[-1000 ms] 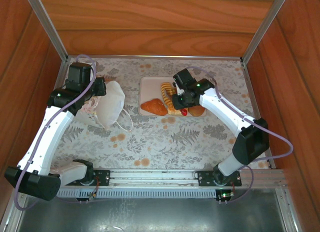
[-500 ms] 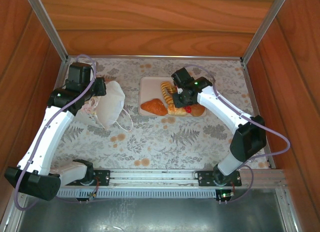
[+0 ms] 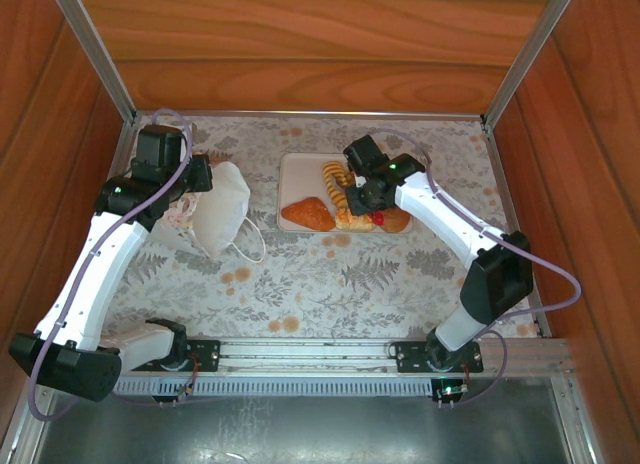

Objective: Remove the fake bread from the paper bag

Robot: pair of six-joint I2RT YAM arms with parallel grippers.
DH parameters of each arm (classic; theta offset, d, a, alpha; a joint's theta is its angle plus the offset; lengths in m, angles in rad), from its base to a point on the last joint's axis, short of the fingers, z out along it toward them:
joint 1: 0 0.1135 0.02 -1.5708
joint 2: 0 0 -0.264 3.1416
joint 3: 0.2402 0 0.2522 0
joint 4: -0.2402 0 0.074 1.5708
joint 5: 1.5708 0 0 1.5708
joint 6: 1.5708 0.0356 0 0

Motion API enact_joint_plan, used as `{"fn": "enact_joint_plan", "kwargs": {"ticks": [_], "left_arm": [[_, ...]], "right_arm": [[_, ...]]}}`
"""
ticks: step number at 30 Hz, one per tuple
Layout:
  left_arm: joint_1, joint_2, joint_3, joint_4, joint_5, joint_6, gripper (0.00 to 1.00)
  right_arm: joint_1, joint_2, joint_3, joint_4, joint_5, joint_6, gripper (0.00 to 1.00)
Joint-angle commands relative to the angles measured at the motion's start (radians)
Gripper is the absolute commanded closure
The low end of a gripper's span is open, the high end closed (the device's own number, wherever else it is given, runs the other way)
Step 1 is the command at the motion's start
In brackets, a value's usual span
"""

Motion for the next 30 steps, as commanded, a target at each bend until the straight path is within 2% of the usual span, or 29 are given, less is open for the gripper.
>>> {"fn": "enact_joint_plan", "kwargs": {"ticks": [1, 8, 12, 18, 24, 30], "left_arm": [[0.007, -0.014, 0.003, 0.014, -0.002, -0.003, 1.0], [0.008, -0.013, 0.008, 0.015, -0.001, -0.004, 1.0], [0.006, -0.017, 0.008, 0.015, -0.005, 0.0, 1.0], [0.007, -0.022, 0.007, 0.015, -0.009, 0.0, 1.0], [0.007, -0.028, 0.004, 0.011, -0.018, 0.009, 1.0], [0.008, -0.054, -0.007, -0.008, -0.046, 0.01, 1.0]], "right_arm": [[0.001, -0.067, 0.015, 0.006, -0.038, 0.034, 0.66], [0.001, -0.122, -0.005, 0.008, -0.064, 0.069, 0.66], [0.0, -0.15, -0.007, 0.011, -0.124, 0.091, 0.66], [-0.001, -0.225, -0.053, 0.106, -0.326, 0.134, 0.66], [0.001, -0.292, -0.119, 0.259, -0.588, 0.155, 0.67], [0.045, -0.33, -0.163, 0.284, -0.721, 0.122, 0.67]]}}
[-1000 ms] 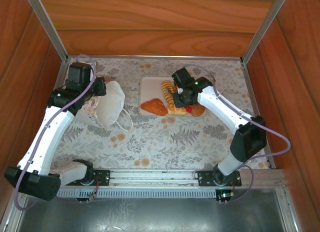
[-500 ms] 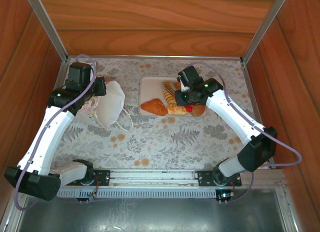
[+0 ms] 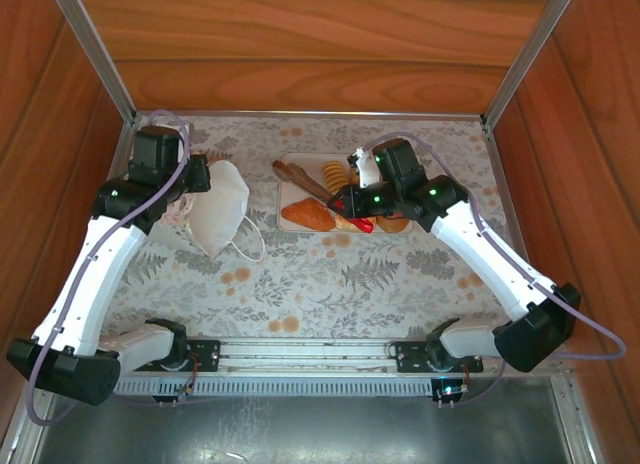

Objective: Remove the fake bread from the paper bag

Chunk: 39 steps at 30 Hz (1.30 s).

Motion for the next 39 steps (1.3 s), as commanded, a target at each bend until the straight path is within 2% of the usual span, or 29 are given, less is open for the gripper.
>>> {"fn": "enact_joint_plan", "kwargs": {"ticks": [1, 11, 15, 19, 22, 25, 32, 39], "left_arm": [[0.007, -0.037, -0.008, -0.012, -0.043, 0.009, 1.0], [0.007, -0.111, -0.054, -0.034, -0.046, 0.02, 1.0], [0.007, -0.127, -0.057, -0.039, -0.055, 0.017, 1.0], [0.006, -0.144, -0.063, -0.041, -0.051, 0.02, 1.0], [0.007, -0.153, -0.068, -0.042, -0.037, 0.019, 1.0], [0.006, -0.155, -0.067, -0.041, -0.023, 0.018, 1.0], [0.006, -0.144, -0.057, -0.04, 0.003, 0.017, 1.0], [0.006, -0.134, -0.049, -0.031, 0.009, 0.02, 1.0]], "right_arm": [[0.04, -0.03, -0.027, 0.049, -0.151, -0.026, 0.67], [0.203, 0.011, -0.048, 0.134, -0.244, -0.046, 0.67], [0.239, 0.06, -0.036, 0.165, -0.233, -0.042, 0.67], [0.278, 0.129, 0.015, 0.185, -0.19, -0.043, 0.67], [0.326, 0.214, 0.101, 0.158, -0.091, -0.043, 0.67], [0.35, 0.302, 0.172, 0.162, 0.003, 0.013, 0.67], [0.392, 0.485, 0.299, 0.229, 0.118, 0.164, 0.68], [0.406, 0.591, 0.367, 0.337, 0.069, 0.288, 0.68]]}}
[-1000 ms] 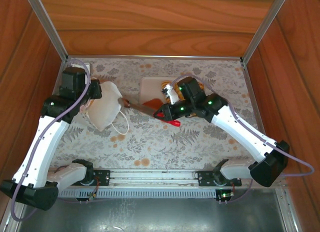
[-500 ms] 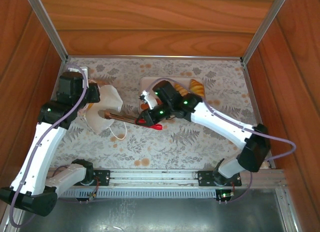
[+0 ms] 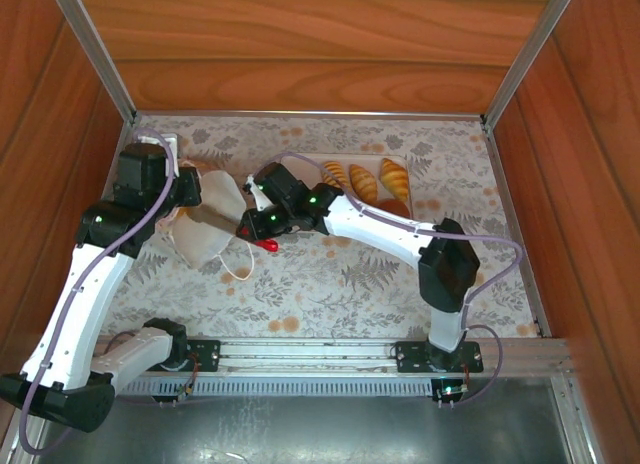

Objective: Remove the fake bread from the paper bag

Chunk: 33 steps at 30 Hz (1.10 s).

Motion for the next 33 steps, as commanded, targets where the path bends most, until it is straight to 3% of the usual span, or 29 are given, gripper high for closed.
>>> {"fn": "enact_joint_plan", "kwargs": {"ticks": [1, 10, 16, 33], "left_arm": [[0.005, 0.002, 0.012, 0.0, 0.018, 0.013, 1.0], [0.005, 0.001, -0.001, 0.01, 0.032, 0.007, 1.0], [0.005, 0.007, 0.0, 0.016, 0.038, 0.004, 1.0], [0.005, 0.016, -0.001, 0.024, 0.054, -0.003, 1.0]], "right_arm": [[0.018, 0.028, 0.061, 0.117, -0.02, 0.097, 0.67], [0.029, 0.154, 0.185, 0.169, -0.034, 0.2, 0.64], [0.035, 0.248, 0.338, 0.017, 0.016, 0.202, 0.63], [0.045, 0.298, 0.405, -0.084, 0.106, 0.209, 0.56]]}}
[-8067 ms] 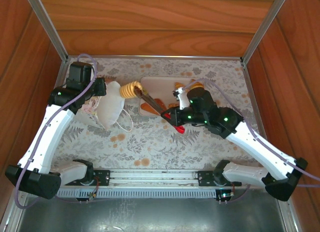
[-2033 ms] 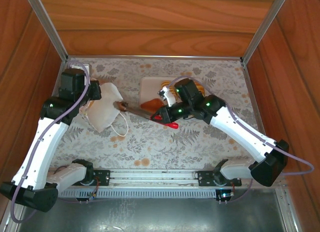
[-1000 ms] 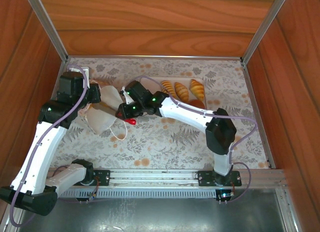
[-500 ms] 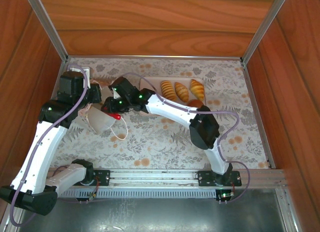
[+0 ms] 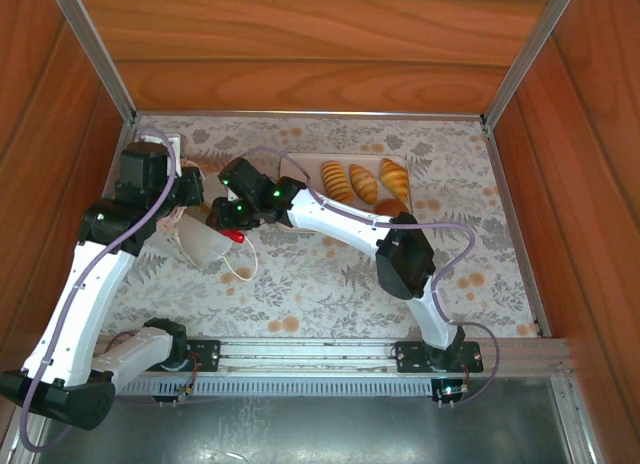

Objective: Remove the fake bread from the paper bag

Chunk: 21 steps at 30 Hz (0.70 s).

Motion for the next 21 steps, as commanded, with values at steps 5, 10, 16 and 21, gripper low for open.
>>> {"fn": "enact_joint_plan", "kwargs": {"ticks": [5, 10, 16, 21], "left_arm": [[0.005, 0.009, -0.001, 0.021, 0.03, -0.003, 1.0], [0.005, 0.011, -0.003, 0.021, 0.038, 0.002, 1.0], [0.003, 0.011, -0.002, 0.026, 0.024, -0.002, 1.0], [0.004, 0.011, -0.003, 0.026, 0.003, -0.004, 1.0]], "right_arm": [[0.007, 0.102, 0.16, -0.076, -0.011, -0.008, 0.56], [0.007, 0.153, 0.231, -0.135, -0.004, -0.028, 0.54], [0.008, 0.175, 0.275, -0.192, 0.031, -0.063, 0.68], [0.007, 0.147, 0.27, -0.217, 0.077, -0.089, 0.74]]}}
